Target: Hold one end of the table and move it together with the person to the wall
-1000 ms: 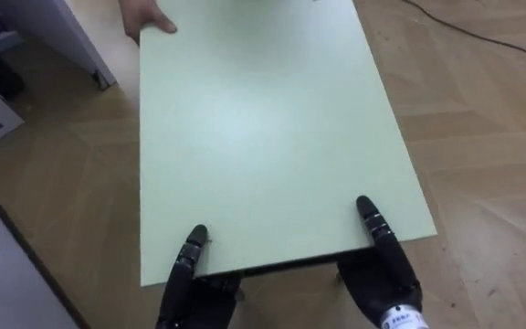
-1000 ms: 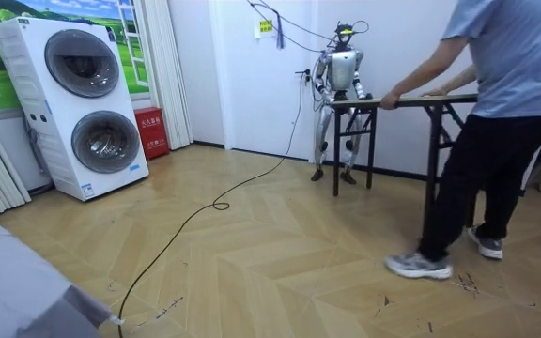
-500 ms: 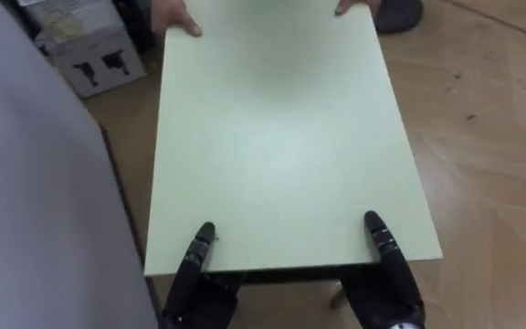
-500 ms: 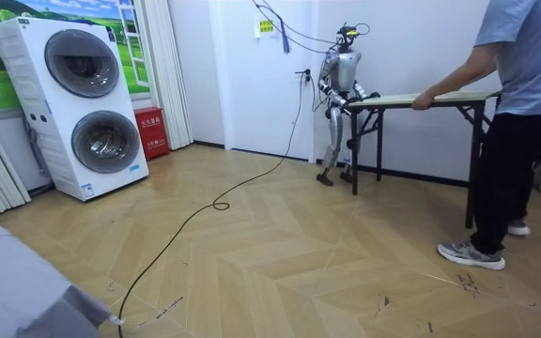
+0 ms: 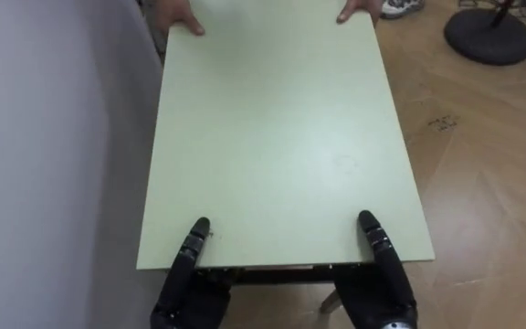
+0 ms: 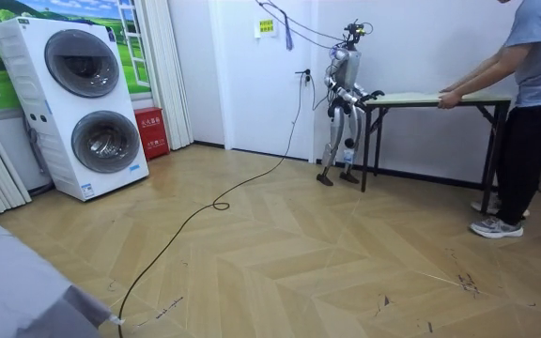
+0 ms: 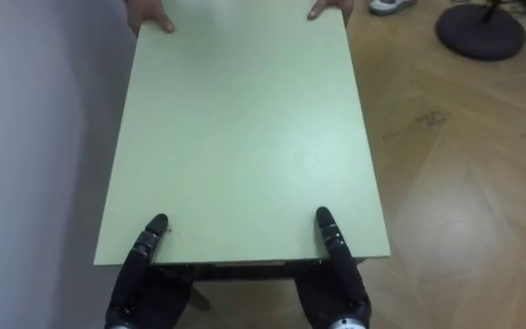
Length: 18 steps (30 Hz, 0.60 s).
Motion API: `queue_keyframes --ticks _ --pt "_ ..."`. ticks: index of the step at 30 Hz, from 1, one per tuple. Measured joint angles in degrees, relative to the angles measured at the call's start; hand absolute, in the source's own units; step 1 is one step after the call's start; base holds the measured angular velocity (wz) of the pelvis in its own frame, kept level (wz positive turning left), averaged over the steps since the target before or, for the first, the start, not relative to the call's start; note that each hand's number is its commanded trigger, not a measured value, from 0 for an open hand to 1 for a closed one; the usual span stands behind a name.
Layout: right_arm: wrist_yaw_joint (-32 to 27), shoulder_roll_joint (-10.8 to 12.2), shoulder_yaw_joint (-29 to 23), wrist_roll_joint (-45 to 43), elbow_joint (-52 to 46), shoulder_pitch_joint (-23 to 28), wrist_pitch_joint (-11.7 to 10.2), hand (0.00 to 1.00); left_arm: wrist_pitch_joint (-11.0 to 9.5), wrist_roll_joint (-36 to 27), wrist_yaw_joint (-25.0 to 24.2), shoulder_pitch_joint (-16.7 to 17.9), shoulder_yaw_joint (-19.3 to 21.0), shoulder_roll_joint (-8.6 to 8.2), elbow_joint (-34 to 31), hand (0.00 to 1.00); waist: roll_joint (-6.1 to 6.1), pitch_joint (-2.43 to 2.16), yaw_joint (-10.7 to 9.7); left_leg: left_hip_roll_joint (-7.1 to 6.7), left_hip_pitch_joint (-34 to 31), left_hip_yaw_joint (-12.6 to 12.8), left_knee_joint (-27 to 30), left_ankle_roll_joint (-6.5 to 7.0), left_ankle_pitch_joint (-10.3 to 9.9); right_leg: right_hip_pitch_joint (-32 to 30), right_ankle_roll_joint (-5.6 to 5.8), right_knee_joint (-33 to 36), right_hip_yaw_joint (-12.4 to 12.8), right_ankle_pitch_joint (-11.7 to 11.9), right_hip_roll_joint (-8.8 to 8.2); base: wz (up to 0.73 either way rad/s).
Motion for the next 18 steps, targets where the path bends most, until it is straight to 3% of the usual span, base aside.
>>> queue_keyframes --ticks 3,7,12,14,16,18 --pt "-0.3 -0.1 0.4 1.0 0.2 0.2 -0.4 1.00 0.0 -0.2 0.6 0.0 0.0 -0.21 0.0 1.00 -0.02 -0.01 -0.1 -0.74 -0.3 -1.7 -0.1 0.16 0.7 0.7 -0.19 -0.1 -2.7 -0.4 -0.05 0.46" --pt "-0.7 -0.1 0.6 1.8 0.4 0.4 -0.4 1.00 0.0 -0.2 1.6 -0.3 -0.1 -0.18 0.0 1.00 0.06 -0.01 -0.9 -0.51 -0.8 -0.1 -0.5 0.08 1.1 1.9 -0.22 -0.8 -6.3 -0.7 -0.19 0.44" --pt "-0.7 -0.4 0.7 1.9 0.1 0.3 -0.6 1.00 0.0 -0.6 2.3 -0.5 -0.2 -0.37 0.0 1.00 0.04 -0.02 -1.6 -1.22 -0.9 0.2 -0.9 0.06 1.1 2.6 0.43 -0.9 -8.4 -1.1 -1.11 0.22" --pt "-0.7 -0.4 0.7 1.6 0.0 0.3 -0.6 1.00 0.0 -0.7 2.3 -0.5 -0.2 -0.39 0.0 1.00 0.03 -0.02 -1.9 -1.59 -0.8 -0.3 -1.6 0.05 1.0 2.5 0.61 -0.9 -8.0 -1.2 -1.27 0.11" --pt "-0.7 -0.6 0.7 1.0 -0.1 0.3 -0.6 1.00 0.0 -0.7 2.9 -0.6 -0.2 -0.41 0.0 1.00 0.03 -0.03 -2.1 -2.13 -0.6 -1.0 -1.6 0.09 1.0 2.0 0.50 -0.6 -5.0 -1.3 -0.98 0.07" --pt "-0.7 -0.6 0.7 0.8 0.0 0.2 -0.6 1.00 0.0 -0.6 2.9 -0.7 -0.3 -0.50 0.5 1.00 0.06 -0.01 -1.8 -2.13 -0.3 -1.0 -1.4 0.70 0.7 1.9 0.33 0.5 -3.6 -1.2 -0.85 -0.03"
